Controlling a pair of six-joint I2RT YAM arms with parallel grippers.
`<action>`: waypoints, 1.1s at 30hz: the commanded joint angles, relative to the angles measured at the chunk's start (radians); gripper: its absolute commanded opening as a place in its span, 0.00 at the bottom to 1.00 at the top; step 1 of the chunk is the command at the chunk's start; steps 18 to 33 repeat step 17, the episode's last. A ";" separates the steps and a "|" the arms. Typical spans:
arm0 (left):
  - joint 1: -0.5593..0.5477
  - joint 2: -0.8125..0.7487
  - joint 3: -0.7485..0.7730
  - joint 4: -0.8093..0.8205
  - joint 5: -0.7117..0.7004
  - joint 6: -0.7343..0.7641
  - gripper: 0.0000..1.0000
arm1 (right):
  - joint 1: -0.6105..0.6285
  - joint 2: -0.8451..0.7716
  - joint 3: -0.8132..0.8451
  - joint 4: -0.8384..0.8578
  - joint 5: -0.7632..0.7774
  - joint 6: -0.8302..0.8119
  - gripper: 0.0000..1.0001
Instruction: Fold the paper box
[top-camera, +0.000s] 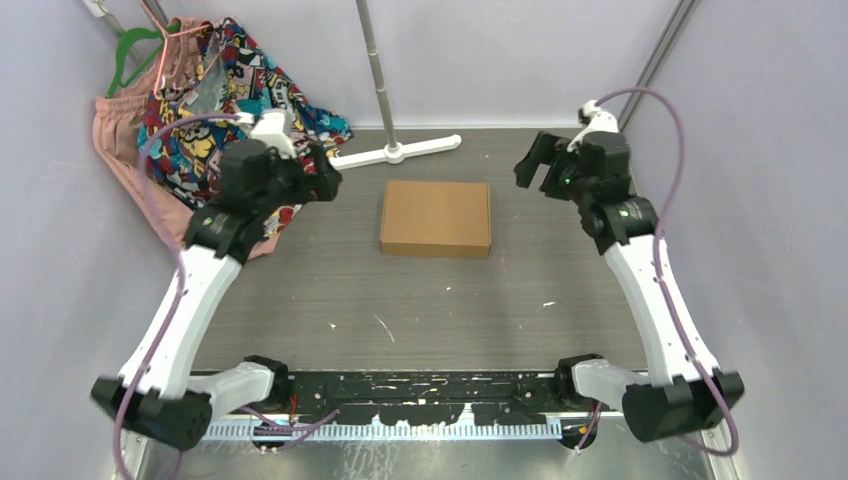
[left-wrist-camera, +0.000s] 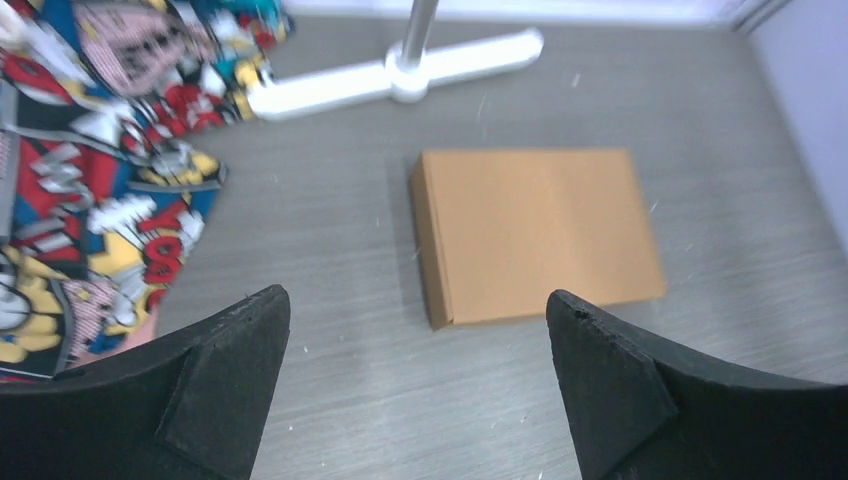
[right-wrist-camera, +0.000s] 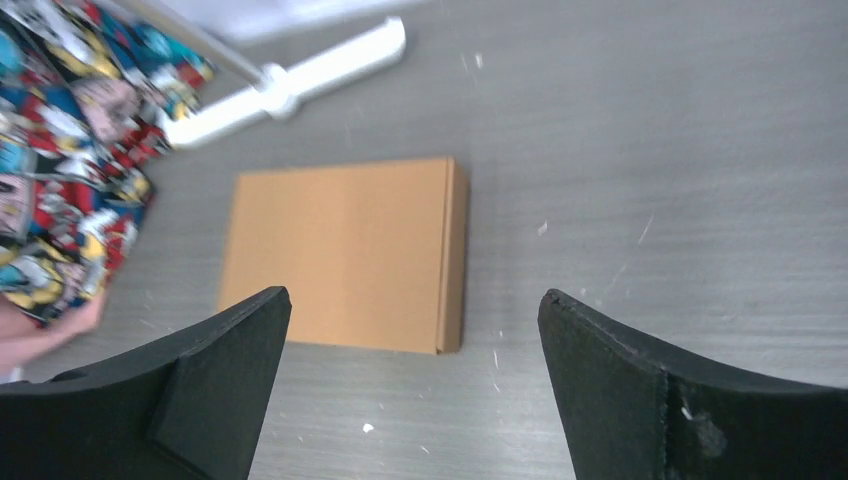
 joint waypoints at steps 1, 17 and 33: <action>0.002 -0.138 0.116 -0.103 -0.070 0.010 1.00 | 0.000 -0.091 0.148 -0.047 0.053 -0.022 1.00; 0.003 -0.310 -0.065 -0.116 -0.147 -0.003 1.00 | -0.001 -0.199 0.050 -0.059 -0.029 -0.023 1.00; 0.003 -0.310 -0.065 -0.116 -0.147 -0.003 1.00 | -0.001 -0.199 0.050 -0.059 -0.029 -0.023 1.00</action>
